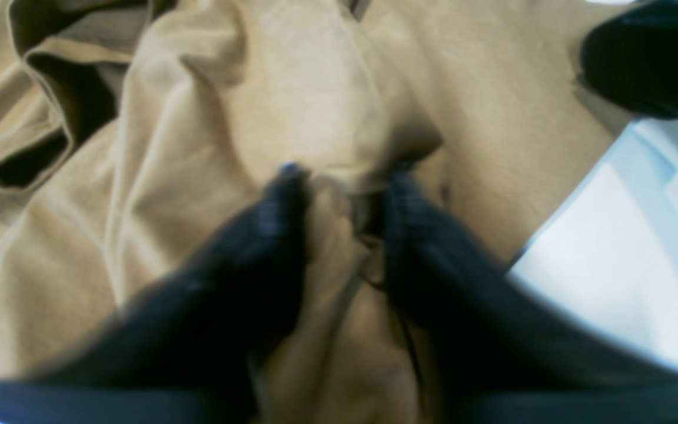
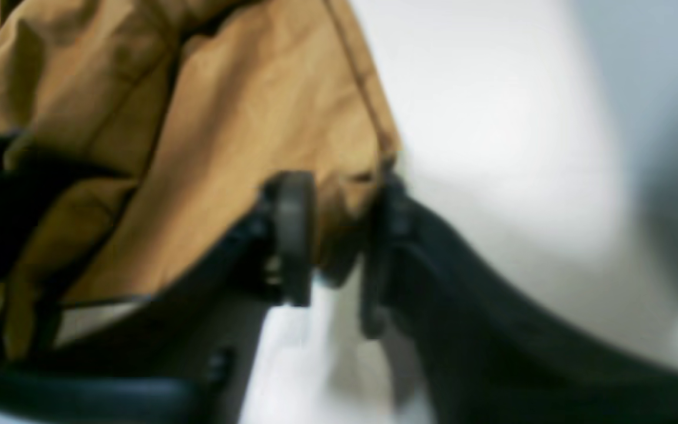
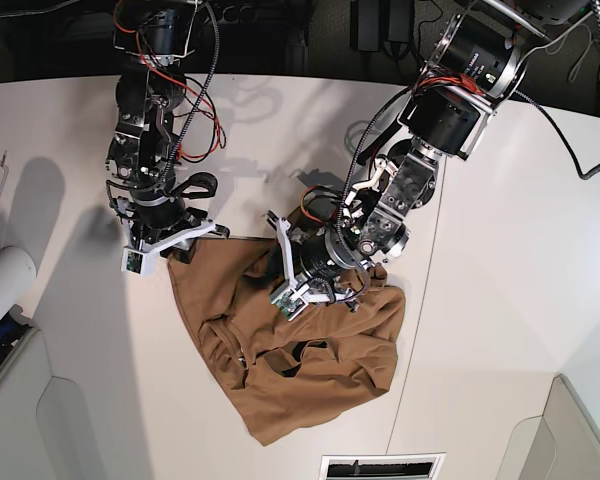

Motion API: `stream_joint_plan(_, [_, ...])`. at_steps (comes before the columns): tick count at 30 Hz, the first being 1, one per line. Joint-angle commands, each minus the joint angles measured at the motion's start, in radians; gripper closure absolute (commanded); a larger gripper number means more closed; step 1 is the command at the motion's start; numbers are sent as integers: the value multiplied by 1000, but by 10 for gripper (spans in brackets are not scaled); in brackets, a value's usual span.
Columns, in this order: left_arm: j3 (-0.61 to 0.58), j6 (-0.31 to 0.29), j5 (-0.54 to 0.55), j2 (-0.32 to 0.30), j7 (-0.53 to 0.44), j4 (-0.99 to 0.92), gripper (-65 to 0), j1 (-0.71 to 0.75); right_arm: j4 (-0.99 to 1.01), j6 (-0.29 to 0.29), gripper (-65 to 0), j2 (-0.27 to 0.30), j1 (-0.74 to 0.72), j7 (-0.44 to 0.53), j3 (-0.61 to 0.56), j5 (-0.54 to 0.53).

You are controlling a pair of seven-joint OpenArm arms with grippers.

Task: Layout the t-shirt on the table in an organized manner, then fold the t-shirt properly
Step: 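Lower both grippers and grasp edges of the tan t-shirt, then lift the shirt and pull the grippers apart to spread it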

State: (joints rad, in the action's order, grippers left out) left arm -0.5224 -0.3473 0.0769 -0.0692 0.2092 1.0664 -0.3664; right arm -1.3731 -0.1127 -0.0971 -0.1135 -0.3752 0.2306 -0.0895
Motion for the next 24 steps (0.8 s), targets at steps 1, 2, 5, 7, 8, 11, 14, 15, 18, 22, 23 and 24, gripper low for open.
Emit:
stream_joint_plan(1, [4,3,8,5,-26,13,-48,-30,-14,-13,-90,0,-19,26,-1,-3])
stream_joint_plan(2, [4,3,8,5,-25,14,-7,-30,-14,-28,-58,0,-19,32,-1,-3])
stream_joint_plan(5, [7,0,8,5,-9,16,0,-31,-14,-75,0,0,-20,49,-1,44])
stream_joint_plan(7, [7,-11,9,5,35,32,0,-33,-14,-116,0,0,-22,48,-1,99])
stream_joint_plan(8, [9,-12,13,5,63,51,0,-32,-14,-128,0,0,-22,49,-1,114])
stream_joint_plan(11, [45,-11,31,1,120,142,0,-23,-19,-127,0,4,-22,48,-1,117])
stream_joint_plan(14, [132,-12,42,-9,159,271,0,-2,-24,-127,0,14,-21,39,4,116])
stream_joint_plan(15, [159,-17,66,-18,193,313,0,1,-24,-127,0,18,-21,37,8,117])
stream_joint_plan(18, [231,-57,173,-60,294,404,0,1,-25,-128,0,31,-21,34,22,116])
stream_joint_plan(22, [318,-87,270,-129,344,454,0,2,-26,-128,0,69,-16,31,26,116])
stream_joint_plan(23, [343,-87,291,-144,356,460,0,4,-26,-128,0,80,-11,30,26,116])
stream_joint_plan(24, [371,-87,310,-159,369,465,0,8,-26,-127,0,89,-6,30,26,114])
